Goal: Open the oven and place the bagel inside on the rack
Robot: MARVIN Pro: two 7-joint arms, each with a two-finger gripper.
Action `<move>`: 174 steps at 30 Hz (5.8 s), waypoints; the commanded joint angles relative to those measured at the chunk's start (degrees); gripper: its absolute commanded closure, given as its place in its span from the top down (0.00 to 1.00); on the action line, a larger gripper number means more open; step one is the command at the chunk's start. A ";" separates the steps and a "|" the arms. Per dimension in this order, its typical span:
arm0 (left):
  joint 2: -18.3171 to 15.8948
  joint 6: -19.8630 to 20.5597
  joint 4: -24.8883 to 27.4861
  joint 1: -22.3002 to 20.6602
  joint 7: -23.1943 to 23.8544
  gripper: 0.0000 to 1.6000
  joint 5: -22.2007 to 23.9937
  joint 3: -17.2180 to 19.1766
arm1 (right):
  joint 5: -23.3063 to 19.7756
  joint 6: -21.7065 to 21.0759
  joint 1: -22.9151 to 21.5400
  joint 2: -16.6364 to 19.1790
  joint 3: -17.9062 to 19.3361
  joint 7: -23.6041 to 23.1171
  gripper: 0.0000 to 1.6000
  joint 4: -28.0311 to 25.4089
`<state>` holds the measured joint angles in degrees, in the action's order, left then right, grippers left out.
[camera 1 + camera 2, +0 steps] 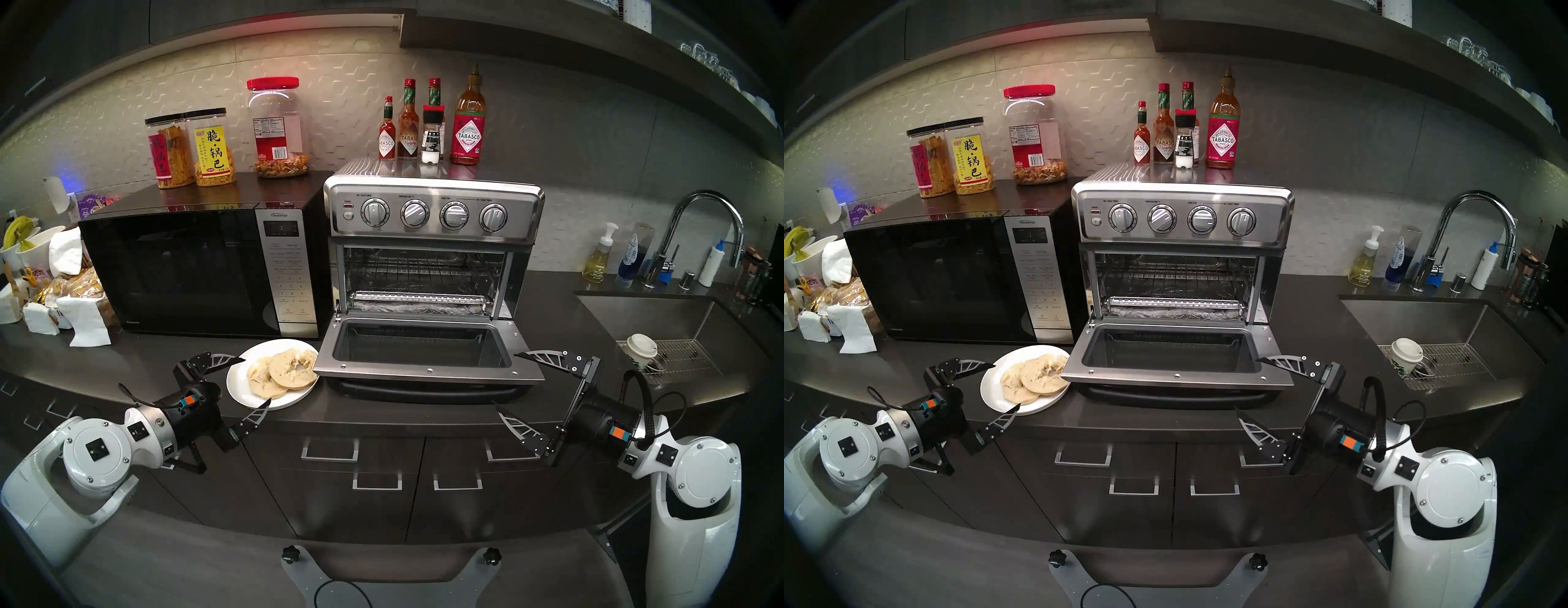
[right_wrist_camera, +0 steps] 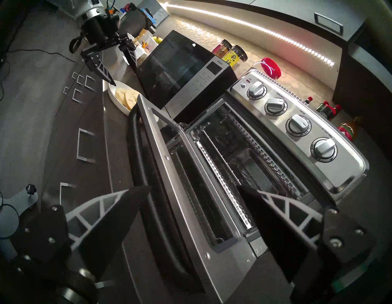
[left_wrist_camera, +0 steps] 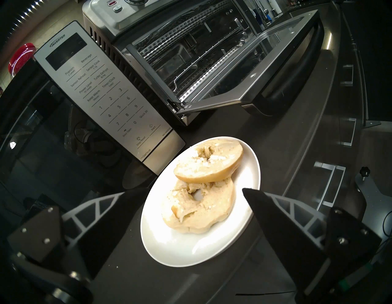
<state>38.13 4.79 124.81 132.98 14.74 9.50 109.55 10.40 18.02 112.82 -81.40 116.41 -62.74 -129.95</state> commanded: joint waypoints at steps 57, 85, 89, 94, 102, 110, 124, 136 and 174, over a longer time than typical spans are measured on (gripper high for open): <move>0.60 -6.01 -1.59 -0.62 -0.91 1.00 -2.71 -0.56 | -8.37 -3.47 -4.94 1.96 6.38 -1.87 1.00 2.76; 0.11 -5.50 -1.62 -0.41 -1.43 1.00 -7.23 -0.60 | -8.33 -3.45 -5.00 1.86 6.41 -1.97 1.00 2.76; 0.24 -5.45 -1.65 -0.53 -1.78 1.00 -7.91 -0.85 | -8.33 -3.45 -5.00 1.85 6.41 -1.98 1.00 2.76; 0.62 -5.84 -1.93 -0.92 -3.30 1.00 -9.89 -1.73 | -8.32 -3.45 -5.01 1.84 6.42 -1.99 1.00 2.76; 1.28 -5.73 -2.27 -1.70 -6.11 1.00 -13.37 -3.44 | -8.32 -3.44 -5.01 1.83 6.42 -2.00 1.00 2.76; 4.06 -9.35 -3.67 -3.80 -7.99 1.00 -11.09 -5.63 | -8.30 -3.43 -5.02 1.81 6.42 -2.00 1.00 2.77; 4.19 -11.12 -4.06 -3.99 -6.60 1.00 -6.98 -5.45 | -8.31 -3.44 -5.03 1.81 6.43 -2.02 1.00 2.77; 3.56 -12.44 -4.67 -3.70 -5.33 1.00 -7.16 -4.74 | -8.31 -3.44 -5.03 1.80 6.43 -2.03 1.00 2.77; 2.63 -11.99 -3.16 -8.24 -2.08 1.00 -5.57 -4.71 | -8.21 -3.37 -5.04 1.76 6.42 -2.00 1.00 2.78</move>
<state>42.06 -7.56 118.78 127.23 12.18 2.96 103.12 2.70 14.74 108.15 -79.66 122.94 -64.74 -126.55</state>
